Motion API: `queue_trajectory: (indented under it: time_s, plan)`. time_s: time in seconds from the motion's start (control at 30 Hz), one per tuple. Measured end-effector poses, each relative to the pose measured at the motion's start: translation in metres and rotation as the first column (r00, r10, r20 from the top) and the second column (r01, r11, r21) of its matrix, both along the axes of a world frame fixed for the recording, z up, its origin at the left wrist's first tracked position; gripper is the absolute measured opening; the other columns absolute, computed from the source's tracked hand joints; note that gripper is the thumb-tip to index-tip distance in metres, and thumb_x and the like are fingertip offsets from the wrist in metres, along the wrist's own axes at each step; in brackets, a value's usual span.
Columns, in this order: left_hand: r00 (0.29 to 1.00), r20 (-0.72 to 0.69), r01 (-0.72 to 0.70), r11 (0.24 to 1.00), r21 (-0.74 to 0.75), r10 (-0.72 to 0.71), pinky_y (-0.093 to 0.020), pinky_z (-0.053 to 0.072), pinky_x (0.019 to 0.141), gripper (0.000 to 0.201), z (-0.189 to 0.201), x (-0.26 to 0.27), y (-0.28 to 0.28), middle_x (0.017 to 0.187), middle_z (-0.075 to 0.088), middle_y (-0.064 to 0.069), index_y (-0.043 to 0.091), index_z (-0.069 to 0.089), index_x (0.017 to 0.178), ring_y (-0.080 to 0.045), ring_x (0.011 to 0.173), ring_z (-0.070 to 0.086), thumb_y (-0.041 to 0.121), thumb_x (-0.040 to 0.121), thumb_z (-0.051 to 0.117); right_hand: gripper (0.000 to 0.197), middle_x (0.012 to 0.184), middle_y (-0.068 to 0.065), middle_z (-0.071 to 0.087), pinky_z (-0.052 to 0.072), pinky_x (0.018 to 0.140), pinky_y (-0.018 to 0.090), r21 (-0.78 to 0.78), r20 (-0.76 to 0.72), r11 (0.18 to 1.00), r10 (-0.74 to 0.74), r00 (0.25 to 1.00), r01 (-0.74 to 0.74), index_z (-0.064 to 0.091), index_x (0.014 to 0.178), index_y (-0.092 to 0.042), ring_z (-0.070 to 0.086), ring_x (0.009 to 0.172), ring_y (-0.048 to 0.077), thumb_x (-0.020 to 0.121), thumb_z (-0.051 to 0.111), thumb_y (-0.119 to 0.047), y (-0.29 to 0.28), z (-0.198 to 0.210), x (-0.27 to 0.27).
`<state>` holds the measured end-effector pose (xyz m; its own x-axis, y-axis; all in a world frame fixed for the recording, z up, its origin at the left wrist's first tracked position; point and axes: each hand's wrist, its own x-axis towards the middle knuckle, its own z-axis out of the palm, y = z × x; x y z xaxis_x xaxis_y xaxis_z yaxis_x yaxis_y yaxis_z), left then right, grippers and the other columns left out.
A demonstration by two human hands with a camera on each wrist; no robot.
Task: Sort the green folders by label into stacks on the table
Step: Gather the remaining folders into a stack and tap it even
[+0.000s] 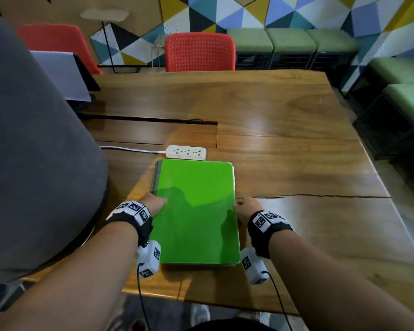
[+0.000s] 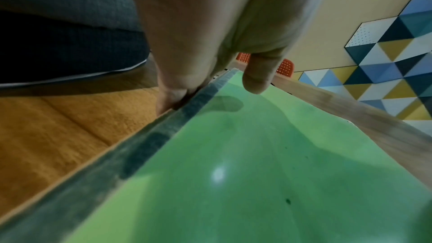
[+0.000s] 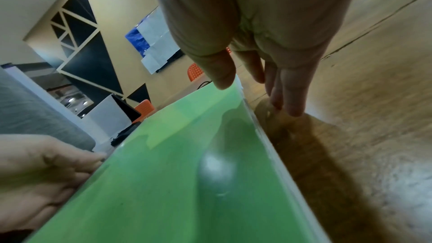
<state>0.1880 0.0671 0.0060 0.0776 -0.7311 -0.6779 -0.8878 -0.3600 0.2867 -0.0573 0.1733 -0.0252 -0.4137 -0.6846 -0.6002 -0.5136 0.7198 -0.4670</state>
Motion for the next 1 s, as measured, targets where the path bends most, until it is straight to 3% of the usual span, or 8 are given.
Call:
queue_trajectory:
  time_s: [0.17,0.37,0.53,0.63,0.77,0.83,0.9,1.0]
  plan:
    - [1.0,-0.016,-0.005,0.999,0.041,0.006,-0.04,0.044,0.097,0.065,-0.006,-0.001,-0.009,0.142,0.046,-0.021,-0.002,0.039,0.14,-0.036,0.124,0.051,0.039,0.093,0.056,0.029,0.105,0.018,0.069,0.058,0.082,0.04,-0.02,0.177,0.992,-0.122,0.977,0.128,0.066,0.107,-0.002,0.067,0.09,0.03,0.089,0.056,-0.022,-0.004,-0.006,0.013]
    - [0.998,-0.053,-0.035,0.991,0.127,0.042,-0.043,0.04,0.106,0.074,-0.007,-0.007,-0.009,0.147,0.041,-0.02,-0.005,0.034,0.143,-0.037,0.13,0.045,0.039,0.09,0.061,0.029,0.111,0.017,0.065,0.055,0.089,0.048,0.112,0.33,0.962,-0.272,0.904,0.249,0.059,0.113,-0.002,0.065,0.101,0.032,0.087,0.063,-0.015,0.003,-0.015,0.003]
    - [0.993,-0.102,0.081,0.977,0.197,-0.062,-0.043,0.033,0.112,0.065,-0.005,-0.027,0.009,0.151,0.034,-0.022,-0.007,0.033,0.143,-0.035,0.136,0.039,0.036,0.097,0.049,0.043,0.108,0.013,0.064,0.057,0.082,0.04,0.185,0.259,0.946,-0.308,0.915,0.266,0.05,0.123,-0.003,0.065,0.093,0.027,0.089,0.063,-0.026,0.012,-0.007,-0.016]
    - [0.984,-0.176,0.01,0.981,0.196,0.025,-0.044,0.041,0.108,0.06,-0.01,-0.035,0.011,0.141,0.05,-0.022,-0.004,0.051,0.131,-0.035,0.129,0.05,0.031,0.085,0.068,0.049,0.113,0.011,0.062,0.053,0.076,0.034,0.176,0.176,0.956,-0.267,0.948,0.236,0.047,0.124,-0.004,0.062,0.095,0.025,0.087,0.066,-0.031,0.016,-0.004,-0.025]
    - [0.977,-0.215,0.041,0.975,0.218,0.007,-0.046,0.028,0.115,0.07,0.0,-0.044,0.017,0.153,0.029,-0.025,-0.009,0.035,0.141,-0.038,0.139,0.033,0.037,0.092,0.057,0.063,0.11,0.011,0.063,0.055,0.085,0.049,0.138,0.26,0.939,-0.34,0.904,0.313,0.047,0.121,-0.009,0.065,0.097,0.032,0.07,0.076,-0.032,0.018,-0.02,-0.048]
    - [0.954,-0.296,0.014,0.978,0.21,0.05,-0.048,0.027,0.115,0.091,0.005,-0.05,0.016,0.153,0.028,-0.024,-0.011,0.032,0.14,-0.039,0.139,0.032,0.039,0.077,0.073,0.067,0.111,0.012,0.064,0.054,0.086,0.052,0.105,0.279,0.935,-0.355,0.892,0.339,0.047,0.119,-0.011,0.065,0.098,0.034,0.063,0.079,-0.029,0.018,-0.028,-0.062]
    - [0.916,-0.381,-0.069,0.984,0.161,0.126,-0.052,0.027,0.115,0.114,-0.008,-0.058,-0.002,0.152,0.031,-0.024,-0.01,0.028,0.141,-0.039,0.137,0.035,0.036,0.054,0.085,0.064,0.115,0.015,0.061,0.052,0.089,0.051,0.053,0.314,0.909,-0.409,0.857,0.414,0.044,0.124,-0.01,0.062,0.102,0.036,0.07,0.078,-0.018,0.02,0.007,-0.059]
    - [0.823,-0.534,-0.185,0.98,0.076,0.197,-0.049,0.03,0.113,0.111,0.019,-0.076,-0.016,0.149,0.038,-0.018,-0.002,0.029,0.142,-0.035,0.135,0.038,0.028,0.054,0.089,0.05,0.123,0.016,0.057,0.051,0.088,0.042,-0.094,0.338,0.892,-0.389,0.857,0.443,0.041,0.128,-0.008,0.059,0.104,0.031,0.085,0.068,-0.011,0.011,0.049,-0.067]
